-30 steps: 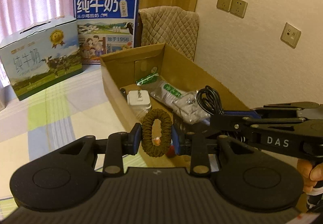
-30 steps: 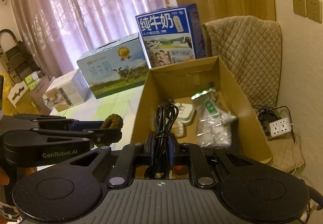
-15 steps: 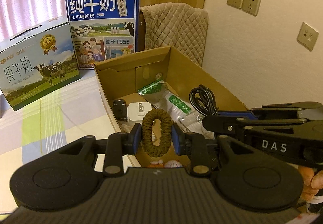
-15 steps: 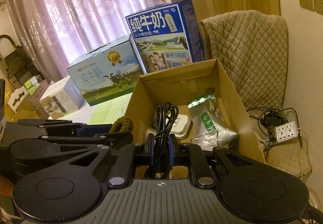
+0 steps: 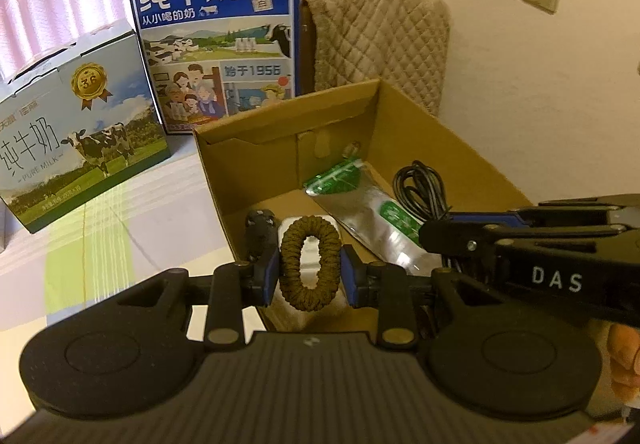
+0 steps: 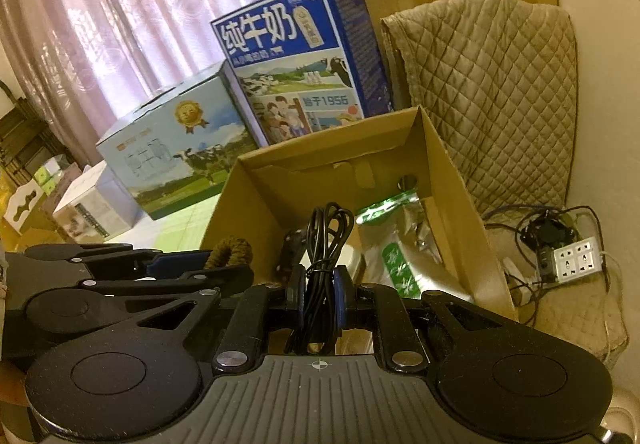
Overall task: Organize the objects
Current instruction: 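Open the left gripper to drop the ring while the right gripper releases the cable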
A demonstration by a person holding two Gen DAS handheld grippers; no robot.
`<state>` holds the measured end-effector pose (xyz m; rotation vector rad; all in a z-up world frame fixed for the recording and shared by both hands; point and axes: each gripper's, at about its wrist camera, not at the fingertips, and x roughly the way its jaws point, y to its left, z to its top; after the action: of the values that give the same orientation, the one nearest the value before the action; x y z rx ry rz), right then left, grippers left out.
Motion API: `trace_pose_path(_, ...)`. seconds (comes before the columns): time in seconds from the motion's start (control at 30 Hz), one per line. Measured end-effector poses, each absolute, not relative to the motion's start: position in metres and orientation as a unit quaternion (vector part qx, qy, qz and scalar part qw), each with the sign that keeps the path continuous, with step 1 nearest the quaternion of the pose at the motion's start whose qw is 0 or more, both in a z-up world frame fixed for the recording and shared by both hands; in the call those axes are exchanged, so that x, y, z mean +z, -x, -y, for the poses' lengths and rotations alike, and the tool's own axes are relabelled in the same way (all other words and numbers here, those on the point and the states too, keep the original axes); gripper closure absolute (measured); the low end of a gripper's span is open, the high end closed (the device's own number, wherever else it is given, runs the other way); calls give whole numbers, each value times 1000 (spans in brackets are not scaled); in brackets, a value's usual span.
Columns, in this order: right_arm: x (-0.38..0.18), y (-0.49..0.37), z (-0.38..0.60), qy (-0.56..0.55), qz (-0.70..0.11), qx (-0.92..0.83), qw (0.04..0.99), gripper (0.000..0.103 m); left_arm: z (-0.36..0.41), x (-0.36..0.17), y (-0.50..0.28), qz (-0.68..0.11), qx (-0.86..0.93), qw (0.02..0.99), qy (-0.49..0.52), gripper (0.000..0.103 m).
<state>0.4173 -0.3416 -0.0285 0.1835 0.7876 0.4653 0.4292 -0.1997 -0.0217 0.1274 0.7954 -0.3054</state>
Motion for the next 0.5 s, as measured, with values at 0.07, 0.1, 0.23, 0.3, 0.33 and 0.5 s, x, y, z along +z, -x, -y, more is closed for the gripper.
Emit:
trace_pose_path(0.07,-32,-429,341,-88,-383,222,892,92,201,-25,-441,-388,-141,908,-65,74)
trace_pose_path(0.1,-33,-434,340,-87,-384,221,892,92,202,-26,-446,-387,-139,909,-67,73)
trace_pose_path(0.23,-40,-452,341,-87,-390,216,891,92,204,-32,-465,-386,-129,910,-74,71)
trace_pose_path(0.3,-42,-460,341,-87,-391,214,891,92,205,-33,-473,-382,-126,912,-77,70)
trace_pose_path(0.33,-43,-464,341,-87,-391,214,891,92,206,-34,-477,-381,-124,913,-79,70)
trace_pose_path(0.5,-46,-478,341,-86,-389,215,892,92,207,-36,-490,-376,-124,915,-82,48)
